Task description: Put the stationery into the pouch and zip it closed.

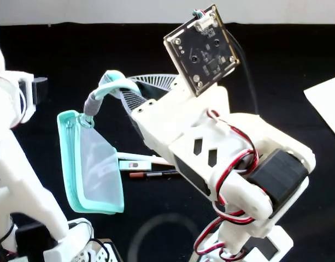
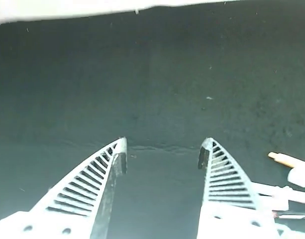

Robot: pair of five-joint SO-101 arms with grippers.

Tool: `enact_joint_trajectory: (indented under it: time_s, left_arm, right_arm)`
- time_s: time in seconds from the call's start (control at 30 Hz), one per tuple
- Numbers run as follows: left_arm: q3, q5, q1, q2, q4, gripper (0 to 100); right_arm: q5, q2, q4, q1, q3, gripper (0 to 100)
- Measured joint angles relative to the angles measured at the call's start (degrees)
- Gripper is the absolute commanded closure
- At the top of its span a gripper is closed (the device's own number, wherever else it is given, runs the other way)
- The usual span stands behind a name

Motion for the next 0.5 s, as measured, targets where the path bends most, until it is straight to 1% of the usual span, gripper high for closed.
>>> enact_joint_trajectory:
  time_s: [0.17,0.33,0.4,0.5]
  left_arm:
    - [1.3,-7.6,0.5,-9.2,0.2,75]
    - [11.0,-16.1,4.4,-19.9,0.3,76]
    - [14.9,-18.5,6.2,-23.1,0.3,76]
    - [18.3,-20.0,8.4,-25.7,0.3,76]
  right_arm:
    - [0.0,0.0,0.0,0.0,0.0,99.2]
    - [0.0,0.0,0.0,0.0,0.0,99.2]
    - [0.0,0.0,0.0,0.0,0.0,99.2]
    - [0.0,0.0,0.0,0.0,0.0,99.2]
